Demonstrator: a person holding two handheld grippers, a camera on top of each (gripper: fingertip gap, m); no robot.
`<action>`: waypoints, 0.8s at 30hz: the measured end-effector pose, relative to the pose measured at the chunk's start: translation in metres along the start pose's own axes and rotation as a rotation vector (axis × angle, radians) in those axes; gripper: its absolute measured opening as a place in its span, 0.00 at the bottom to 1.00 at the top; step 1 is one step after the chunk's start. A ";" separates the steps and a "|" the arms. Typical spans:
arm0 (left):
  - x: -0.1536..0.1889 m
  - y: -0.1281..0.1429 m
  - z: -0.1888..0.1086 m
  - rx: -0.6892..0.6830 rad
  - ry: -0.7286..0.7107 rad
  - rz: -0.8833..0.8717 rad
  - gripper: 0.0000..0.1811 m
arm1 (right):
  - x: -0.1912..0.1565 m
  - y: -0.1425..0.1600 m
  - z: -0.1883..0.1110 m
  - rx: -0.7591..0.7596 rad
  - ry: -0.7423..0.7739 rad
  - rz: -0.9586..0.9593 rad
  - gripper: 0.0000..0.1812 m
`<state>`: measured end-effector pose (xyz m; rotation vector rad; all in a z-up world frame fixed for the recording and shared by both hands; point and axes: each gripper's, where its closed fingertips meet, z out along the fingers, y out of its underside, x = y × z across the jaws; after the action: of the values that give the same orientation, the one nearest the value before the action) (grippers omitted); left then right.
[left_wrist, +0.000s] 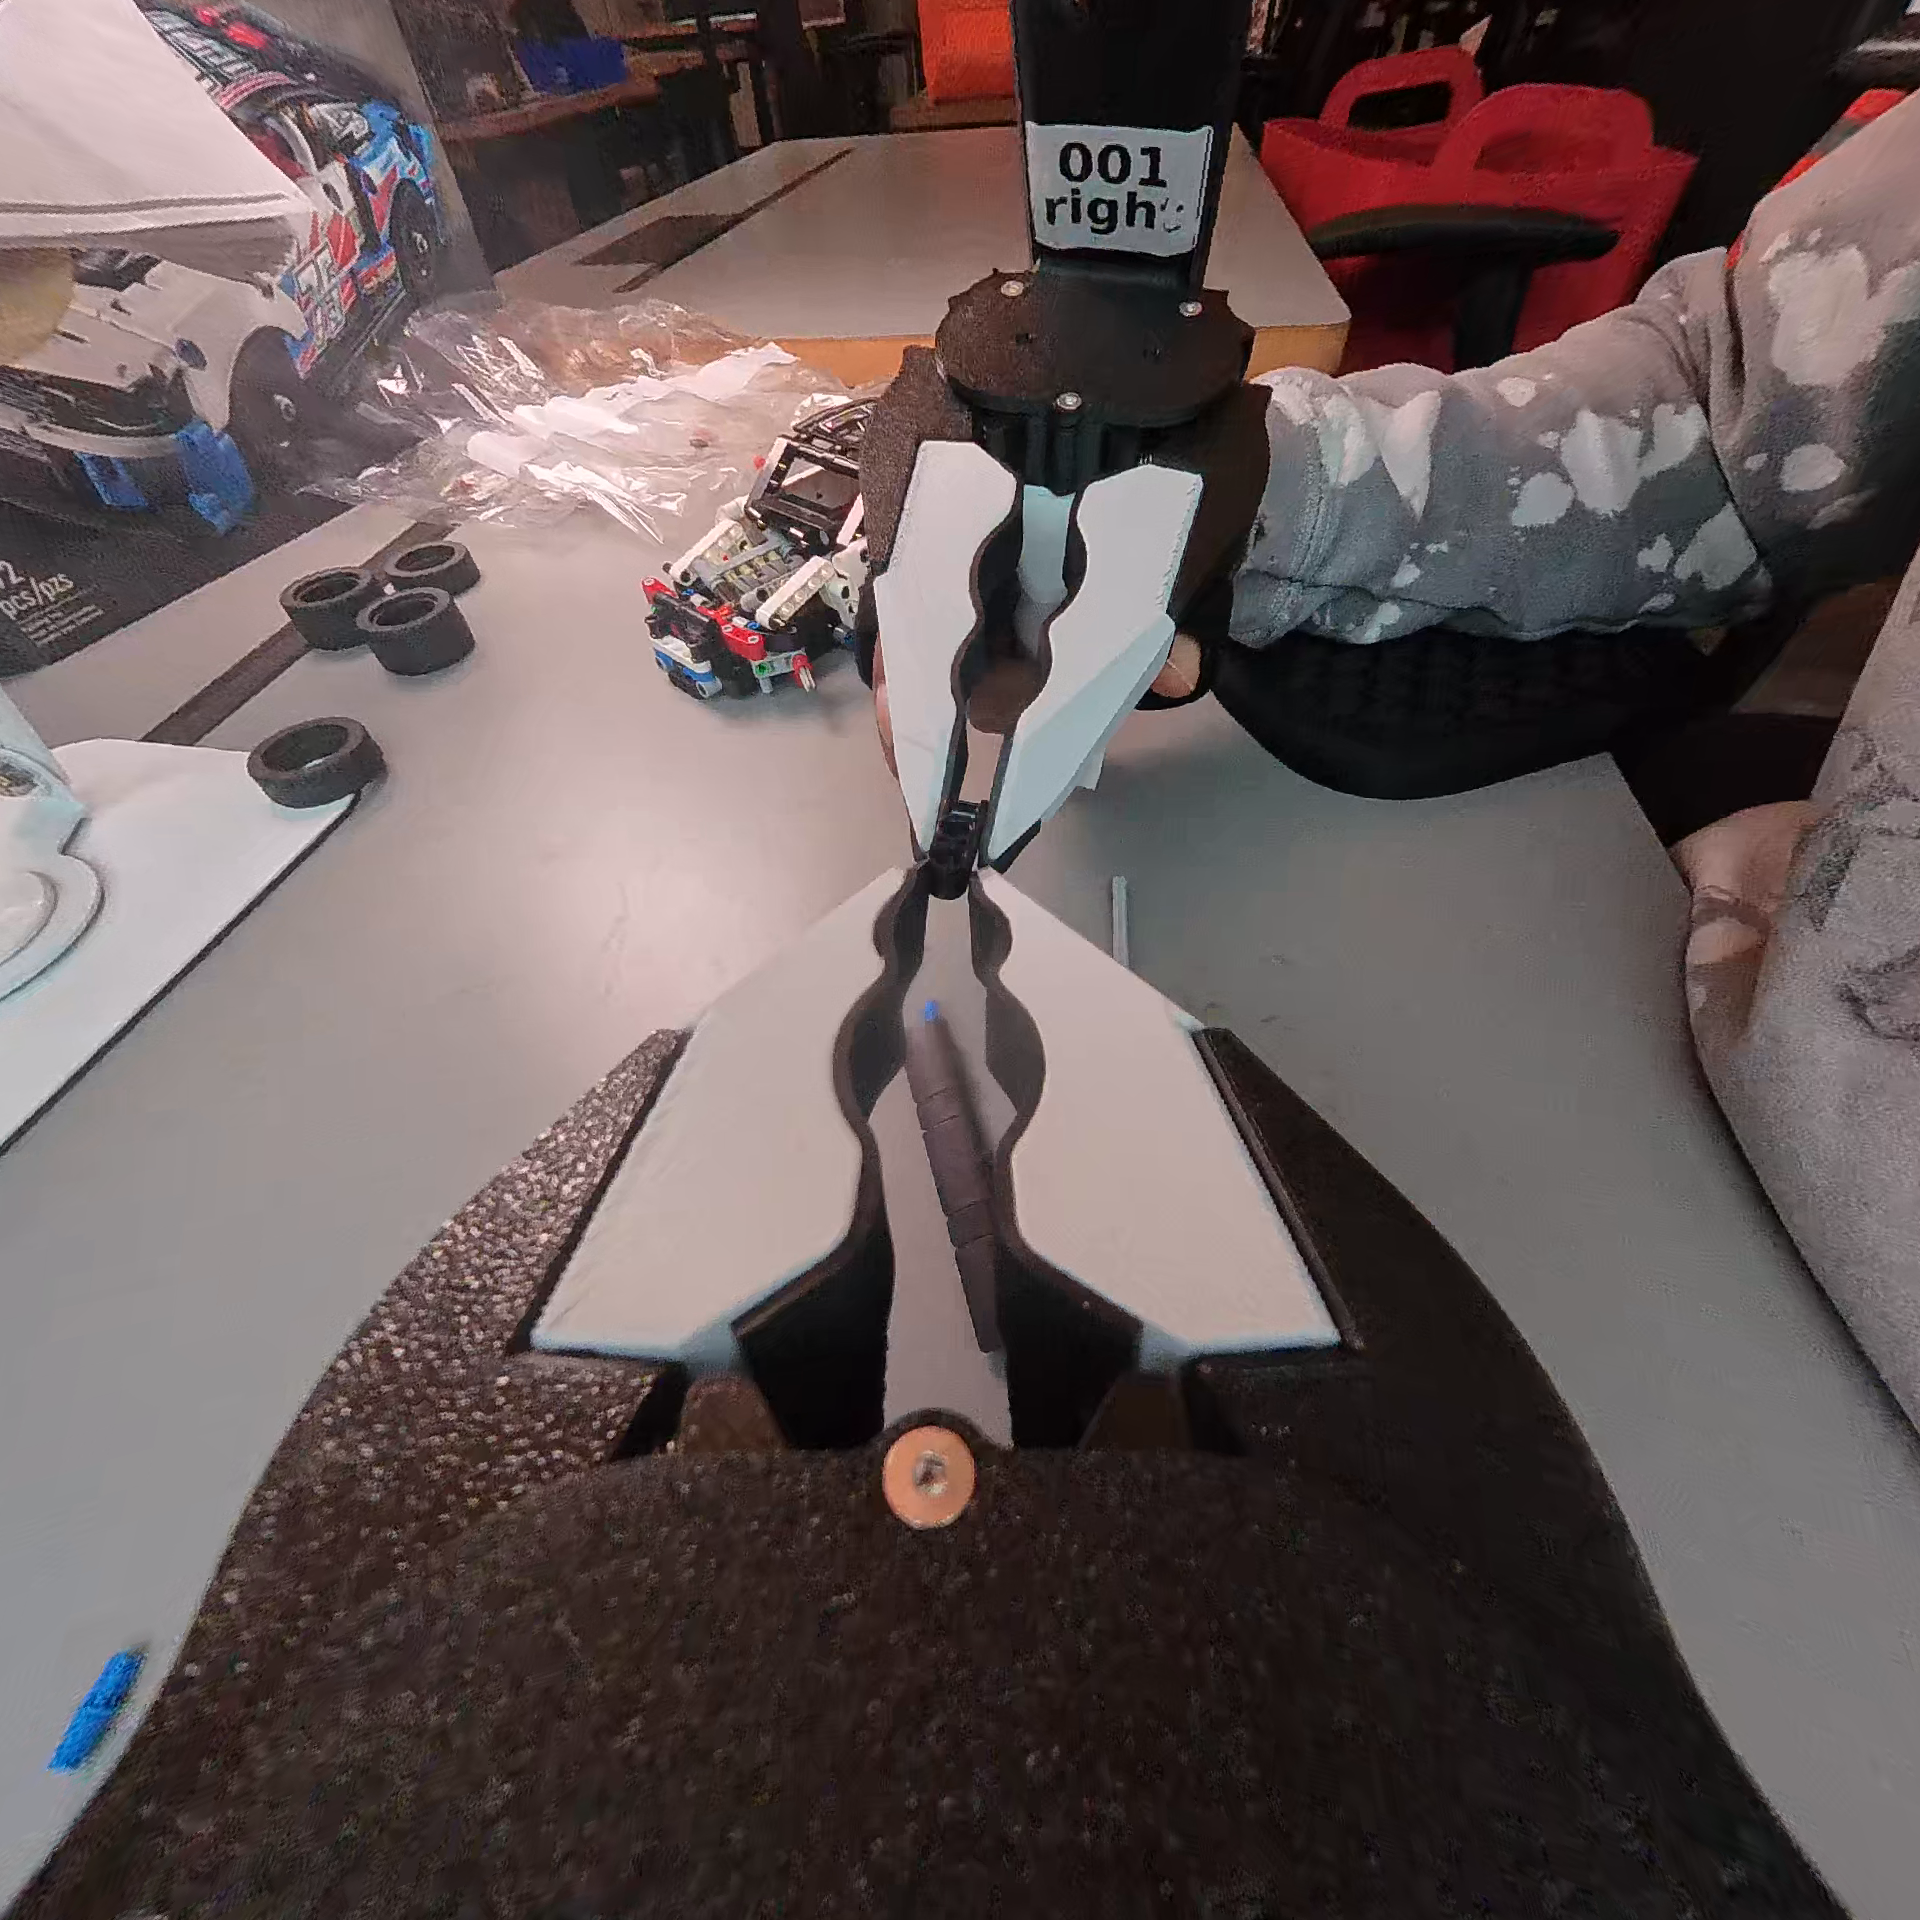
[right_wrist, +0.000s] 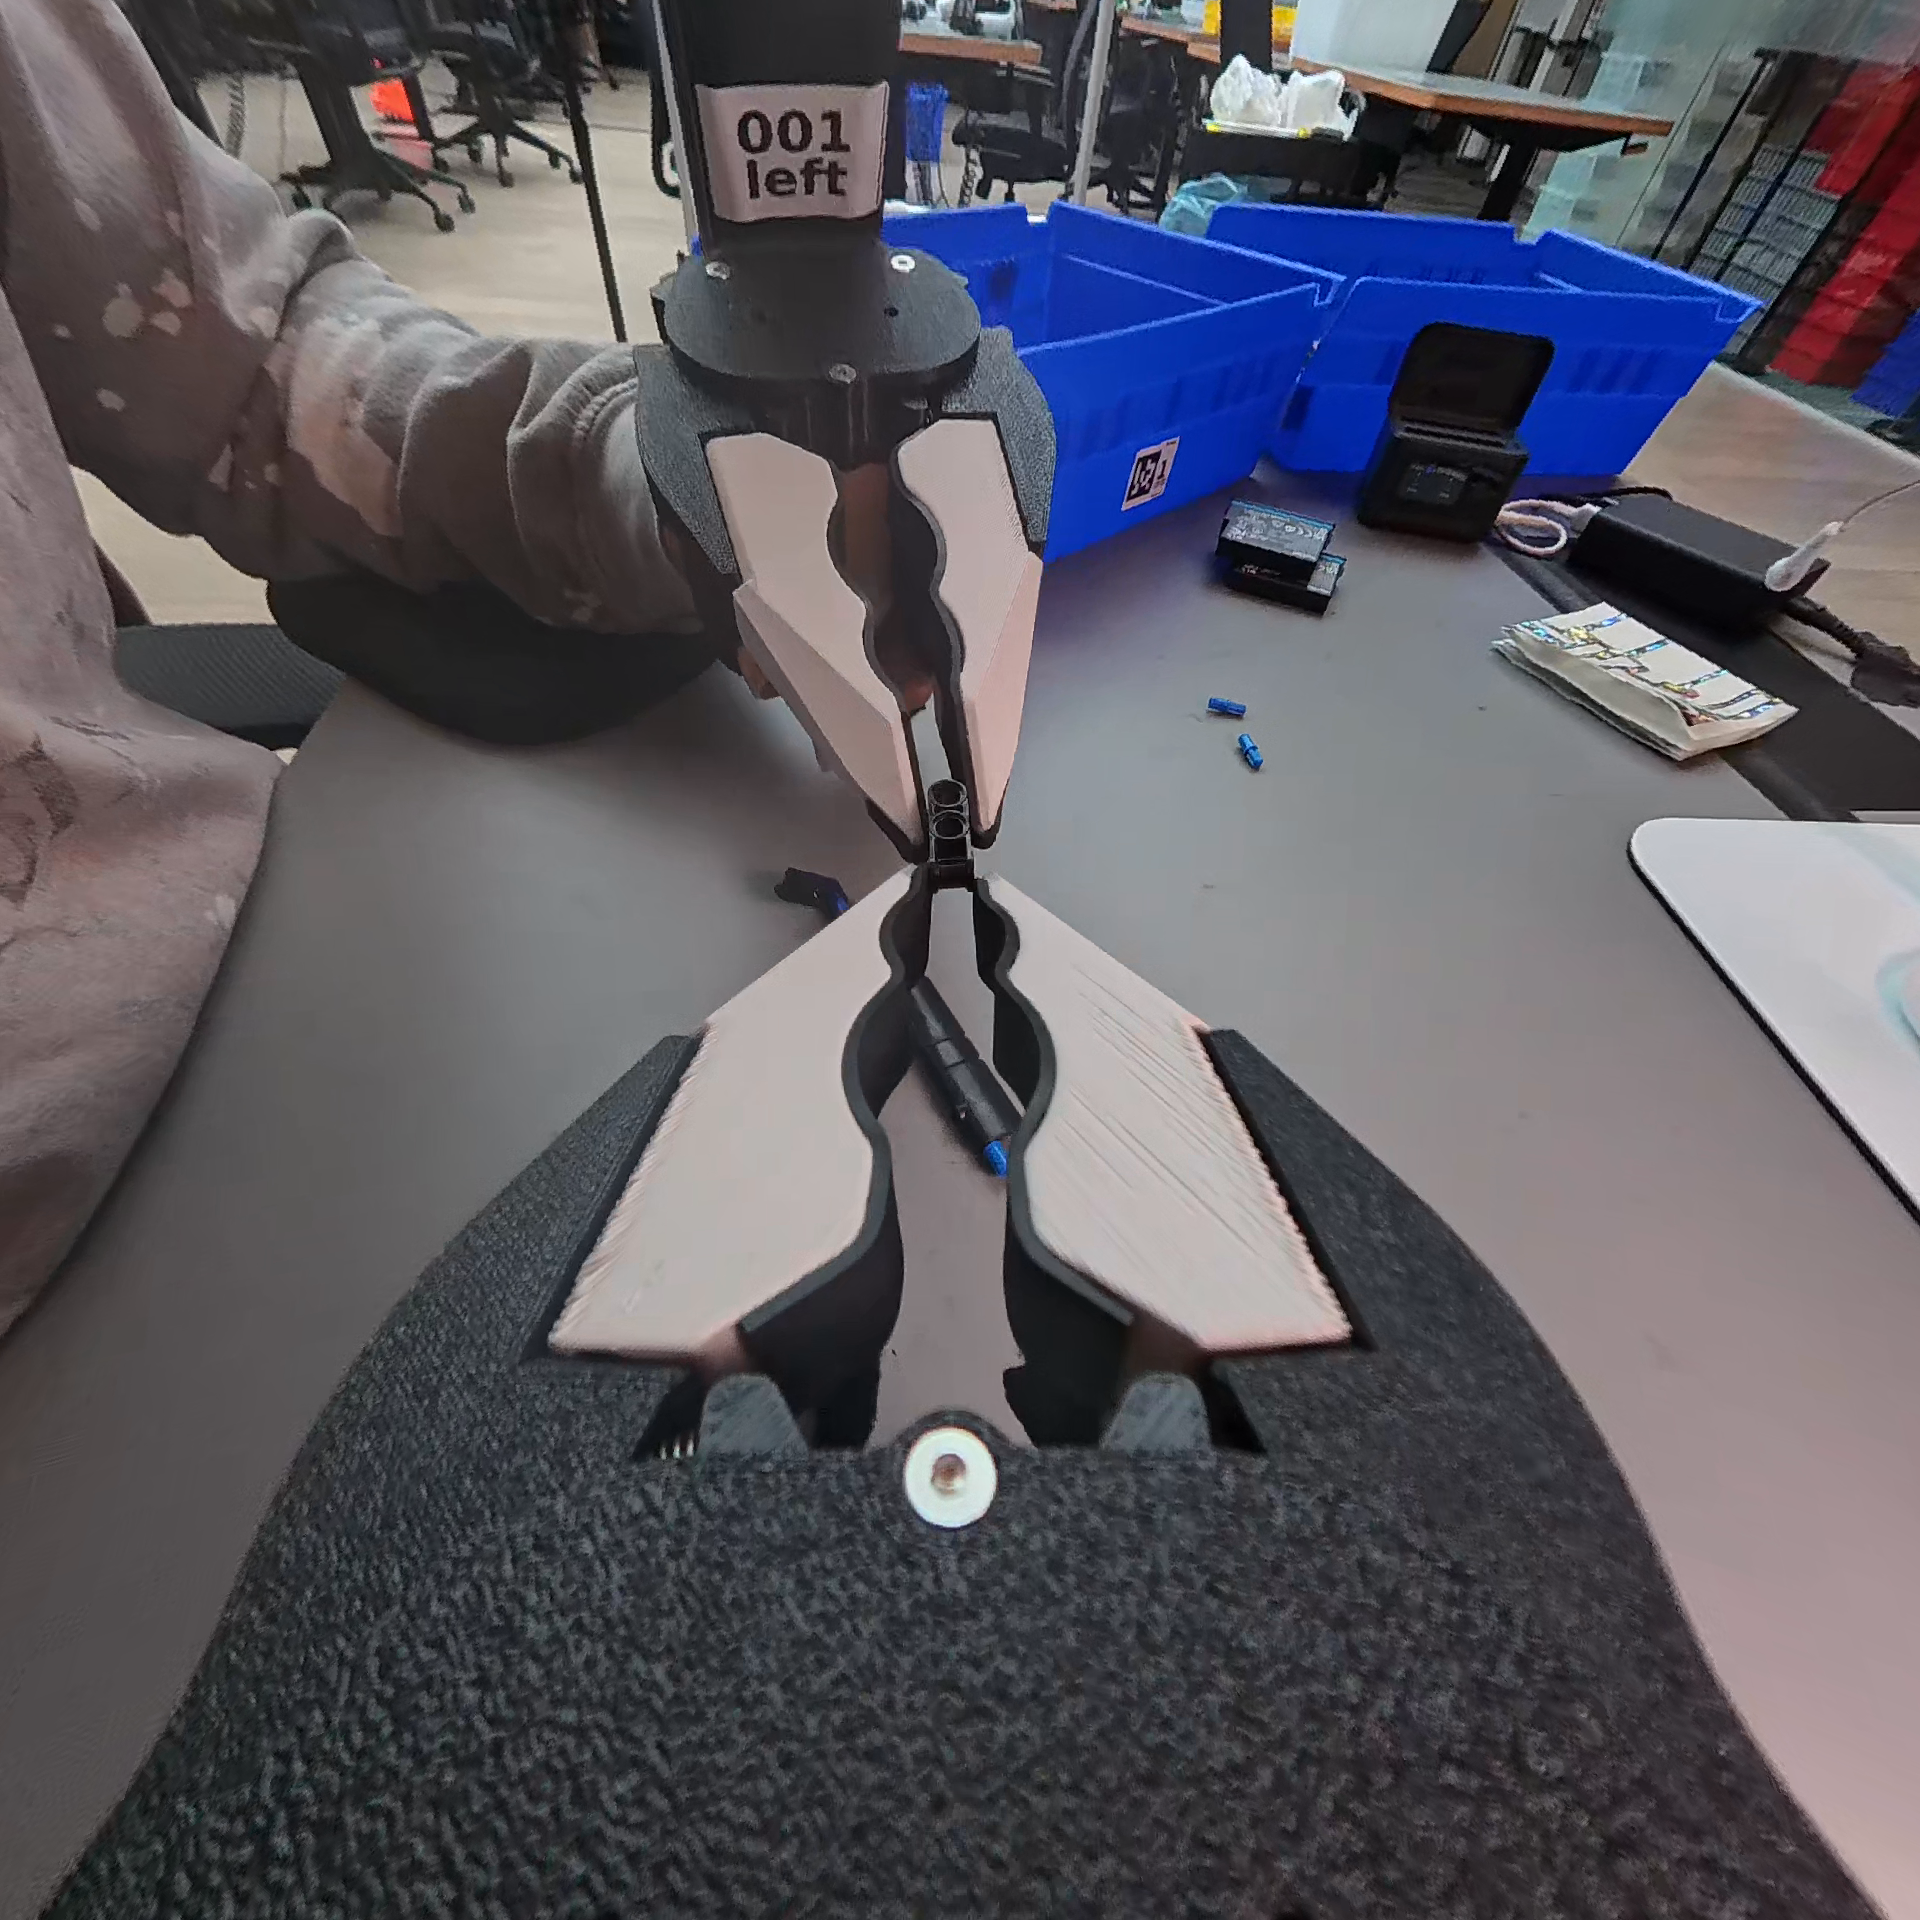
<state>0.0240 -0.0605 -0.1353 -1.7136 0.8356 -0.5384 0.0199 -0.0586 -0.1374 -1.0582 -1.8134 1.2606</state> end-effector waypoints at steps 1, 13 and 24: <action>0.000 0.002 0.001 -0.011 0.002 0.000 0.04 | 0.000 0.004 0.001 -0.021 0.001 -0.009 0.04; 0.008 0.014 0.003 -0.058 0.068 0.012 0.03 | -0.009 0.012 0.003 -0.045 -0.070 0.008 0.04; -0.043 0.014 -0.011 -0.024 -0.118 -0.203 0.22 | 0.120 0.040 -0.001 -0.259 0.408 0.206 0.04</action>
<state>-0.0155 -0.0369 -0.1427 -1.8445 0.5898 -0.5583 -0.0221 0.0570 -0.1658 -1.5530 -1.6061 0.8504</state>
